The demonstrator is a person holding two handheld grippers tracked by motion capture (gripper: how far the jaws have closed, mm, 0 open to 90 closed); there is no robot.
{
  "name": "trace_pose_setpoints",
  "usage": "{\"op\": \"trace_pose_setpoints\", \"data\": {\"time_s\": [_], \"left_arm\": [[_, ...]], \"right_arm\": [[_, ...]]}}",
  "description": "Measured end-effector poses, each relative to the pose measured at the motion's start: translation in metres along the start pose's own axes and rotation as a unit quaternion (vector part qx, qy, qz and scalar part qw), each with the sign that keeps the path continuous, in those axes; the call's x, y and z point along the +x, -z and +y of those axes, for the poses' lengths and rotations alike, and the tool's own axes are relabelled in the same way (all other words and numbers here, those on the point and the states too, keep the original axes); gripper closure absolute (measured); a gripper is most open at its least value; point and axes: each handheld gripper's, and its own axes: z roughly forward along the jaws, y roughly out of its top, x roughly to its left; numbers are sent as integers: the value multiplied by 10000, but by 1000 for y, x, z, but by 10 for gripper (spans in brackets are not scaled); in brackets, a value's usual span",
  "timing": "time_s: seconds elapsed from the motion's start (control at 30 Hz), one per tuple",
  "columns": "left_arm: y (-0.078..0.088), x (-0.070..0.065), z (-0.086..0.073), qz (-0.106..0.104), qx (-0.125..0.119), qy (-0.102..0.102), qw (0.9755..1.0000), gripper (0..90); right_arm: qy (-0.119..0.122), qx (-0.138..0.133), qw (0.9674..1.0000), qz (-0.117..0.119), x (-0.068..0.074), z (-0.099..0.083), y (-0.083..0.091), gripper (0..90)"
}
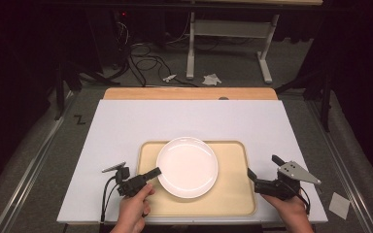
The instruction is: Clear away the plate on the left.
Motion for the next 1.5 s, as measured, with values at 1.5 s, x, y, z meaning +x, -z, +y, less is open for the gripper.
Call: {"op": "trace_pose_setpoints", "data": {"time_s": [1.5], "left_arm": [[-15, 2, -17, 729, 35, -556, 9958, 821]], "right_arm": [[-18, 5, 10000, -3, 1, 0, 0, 6]]}}
